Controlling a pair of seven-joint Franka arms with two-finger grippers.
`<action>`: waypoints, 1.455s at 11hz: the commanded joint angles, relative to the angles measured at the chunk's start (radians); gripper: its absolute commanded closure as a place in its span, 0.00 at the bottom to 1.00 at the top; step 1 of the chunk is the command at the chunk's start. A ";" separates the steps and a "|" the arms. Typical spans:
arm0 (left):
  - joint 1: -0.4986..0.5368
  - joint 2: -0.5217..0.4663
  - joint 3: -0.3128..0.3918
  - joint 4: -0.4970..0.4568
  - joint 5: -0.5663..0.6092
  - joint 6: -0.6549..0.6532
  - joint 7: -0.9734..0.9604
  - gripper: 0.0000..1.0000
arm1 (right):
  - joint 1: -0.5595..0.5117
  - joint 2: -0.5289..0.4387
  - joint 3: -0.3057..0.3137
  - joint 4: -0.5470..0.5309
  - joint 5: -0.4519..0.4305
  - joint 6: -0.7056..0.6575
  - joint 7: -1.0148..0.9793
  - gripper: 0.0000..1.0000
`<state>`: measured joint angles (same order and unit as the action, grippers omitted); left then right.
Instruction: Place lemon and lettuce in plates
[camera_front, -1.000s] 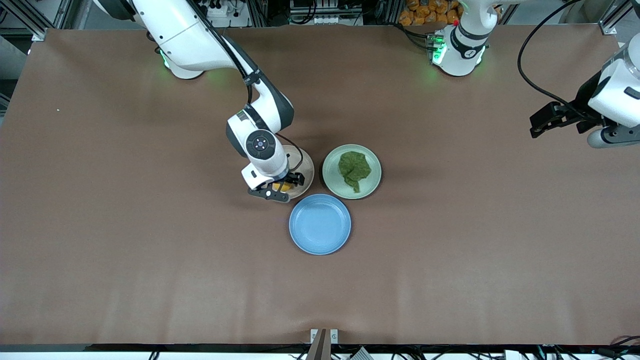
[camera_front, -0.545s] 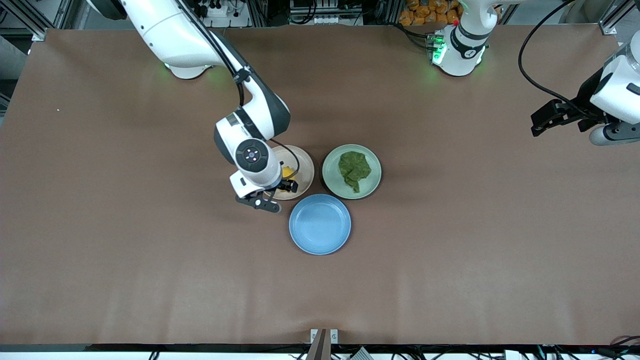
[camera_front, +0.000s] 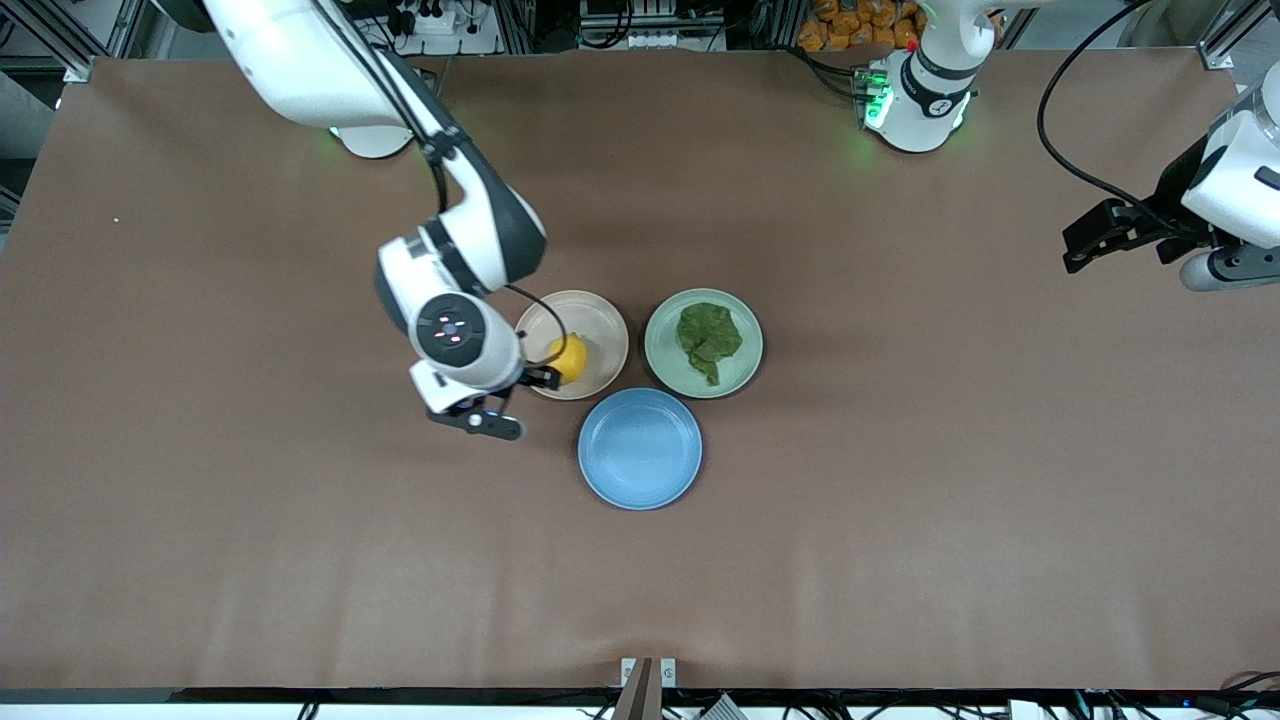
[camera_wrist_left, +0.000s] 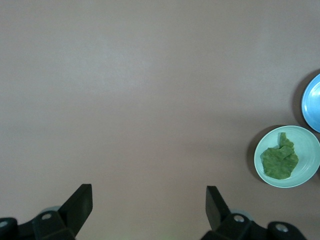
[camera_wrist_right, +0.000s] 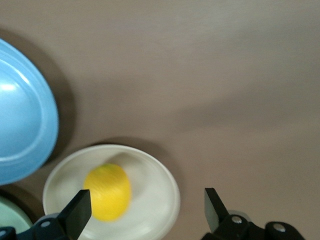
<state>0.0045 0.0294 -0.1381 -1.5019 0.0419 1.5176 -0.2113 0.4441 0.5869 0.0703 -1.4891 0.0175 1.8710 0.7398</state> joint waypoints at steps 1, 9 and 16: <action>0.000 -0.009 0.002 -0.004 -0.002 -0.010 0.021 0.00 | -0.082 -0.123 0.008 0.001 0.001 -0.157 -0.069 0.00; -0.011 0.000 0.002 0.009 0.016 -0.008 0.020 0.00 | -0.330 -0.315 0.005 0.013 -0.013 -0.368 -0.462 0.00; -0.014 0.001 0.000 0.011 0.021 -0.008 0.012 0.00 | -0.496 -0.358 0.006 0.139 -0.105 -0.450 -0.611 0.00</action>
<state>-0.0023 0.0319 -0.1393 -1.5005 0.0445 1.5176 -0.2113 0.0008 0.2533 0.0599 -1.3921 -0.0663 1.4604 0.1698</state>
